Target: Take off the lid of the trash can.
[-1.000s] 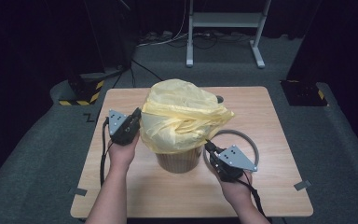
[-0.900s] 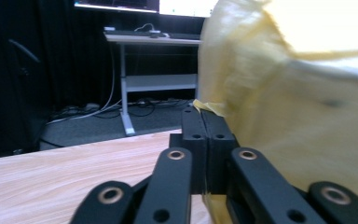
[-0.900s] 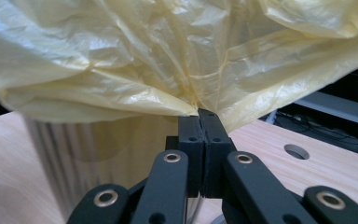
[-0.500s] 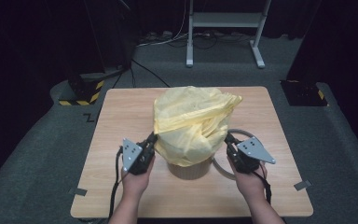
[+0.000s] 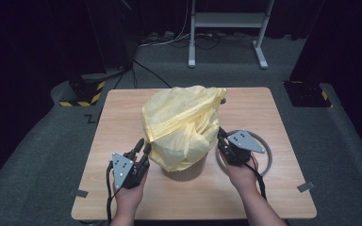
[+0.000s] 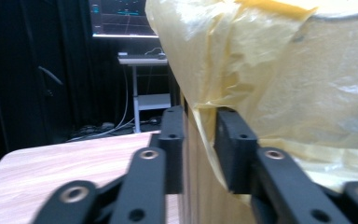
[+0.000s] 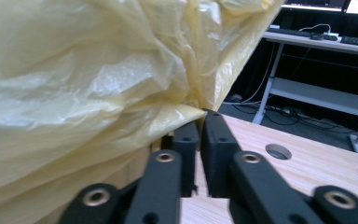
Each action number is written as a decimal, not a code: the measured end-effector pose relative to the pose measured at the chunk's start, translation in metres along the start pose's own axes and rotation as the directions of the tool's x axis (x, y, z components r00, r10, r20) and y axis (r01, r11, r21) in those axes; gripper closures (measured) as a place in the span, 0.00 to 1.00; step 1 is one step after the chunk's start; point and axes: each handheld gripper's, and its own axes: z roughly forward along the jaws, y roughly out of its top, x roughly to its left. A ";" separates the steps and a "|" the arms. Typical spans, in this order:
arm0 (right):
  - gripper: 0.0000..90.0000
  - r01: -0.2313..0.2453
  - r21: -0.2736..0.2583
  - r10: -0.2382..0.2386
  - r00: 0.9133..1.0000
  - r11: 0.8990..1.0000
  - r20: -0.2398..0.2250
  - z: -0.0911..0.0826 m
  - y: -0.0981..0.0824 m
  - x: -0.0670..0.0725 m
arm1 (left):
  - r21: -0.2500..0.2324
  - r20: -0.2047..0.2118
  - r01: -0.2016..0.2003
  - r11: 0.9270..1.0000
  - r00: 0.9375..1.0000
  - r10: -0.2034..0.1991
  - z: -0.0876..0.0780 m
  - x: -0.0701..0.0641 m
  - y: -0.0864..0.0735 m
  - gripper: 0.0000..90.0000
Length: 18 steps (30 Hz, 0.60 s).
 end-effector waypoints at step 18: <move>0.68 0.003 -0.054 -0.002 1.000 0.999 0.027 -0.062 0.001 -0.005 | -0.103 -0.047 -0.127 0.987 0.991 0.123 -0.029 -0.016 0.020 0.56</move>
